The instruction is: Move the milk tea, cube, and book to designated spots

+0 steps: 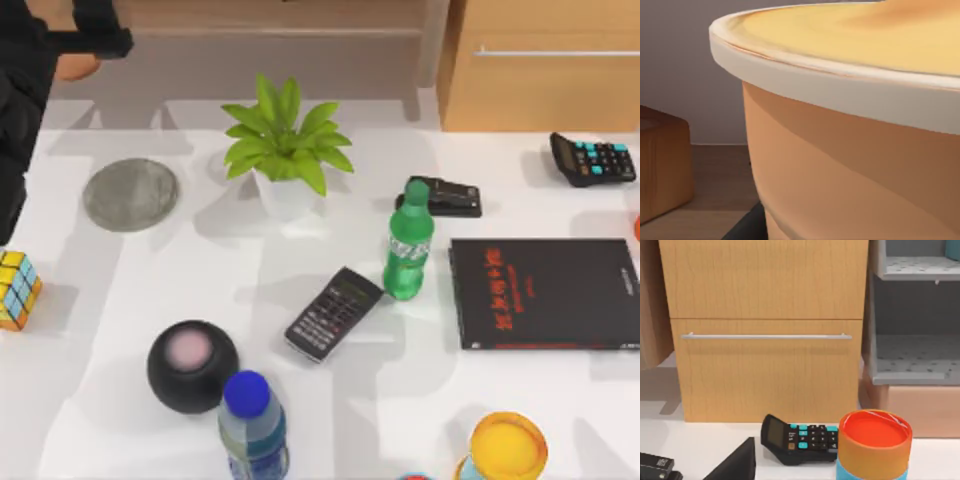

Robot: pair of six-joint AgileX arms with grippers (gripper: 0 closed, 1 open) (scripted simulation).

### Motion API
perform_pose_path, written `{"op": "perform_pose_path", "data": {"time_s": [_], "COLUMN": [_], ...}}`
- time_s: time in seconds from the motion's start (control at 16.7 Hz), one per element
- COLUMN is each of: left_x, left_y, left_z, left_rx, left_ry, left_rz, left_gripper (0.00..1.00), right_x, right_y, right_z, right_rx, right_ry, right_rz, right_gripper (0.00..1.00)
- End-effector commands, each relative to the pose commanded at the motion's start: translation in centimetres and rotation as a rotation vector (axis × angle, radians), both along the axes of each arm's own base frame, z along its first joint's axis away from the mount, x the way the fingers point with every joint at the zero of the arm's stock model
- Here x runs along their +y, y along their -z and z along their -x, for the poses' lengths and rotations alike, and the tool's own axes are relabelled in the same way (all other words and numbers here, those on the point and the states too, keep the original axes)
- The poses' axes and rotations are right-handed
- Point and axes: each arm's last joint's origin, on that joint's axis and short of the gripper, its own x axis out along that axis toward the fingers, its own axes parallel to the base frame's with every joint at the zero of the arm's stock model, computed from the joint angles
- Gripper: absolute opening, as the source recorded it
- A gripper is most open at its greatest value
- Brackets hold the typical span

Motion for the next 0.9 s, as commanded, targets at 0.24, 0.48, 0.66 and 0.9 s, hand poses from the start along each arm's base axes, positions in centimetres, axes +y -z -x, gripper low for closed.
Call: {"op": "perform_pose_path", "data": {"time_s": [0.24,0.48,0.66,0.9], "left_x": [-1.9,-2.5,-2.5,-2.3], "left_y": [5.1,8.6,9.1,9.0], "left_z": [1.4,2.0,2.0,1.9], "left_rx": [0.045,0.081,0.086,0.082], "left_ry": [-0.002,-0.012,-0.014,-0.018], "left_rz": [-0.003,-0.014,-0.017,-0.017], "left_gripper": [0.0,0.0,0.0,0.0], "right_x": [0.0,0.0,0.0,0.0], "right_y": [0.0,0.0,0.0,0.0], "right_z": [0.0,0.0,0.0,0.0], "right_rx": [0.0,0.0,0.0,0.0], "right_ry": [0.0,0.0,0.0,0.0], "right_rz": [0.0,0.0,0.0,0.0], "right_gripper": [1.0,1.0,1.0,1.0]}}
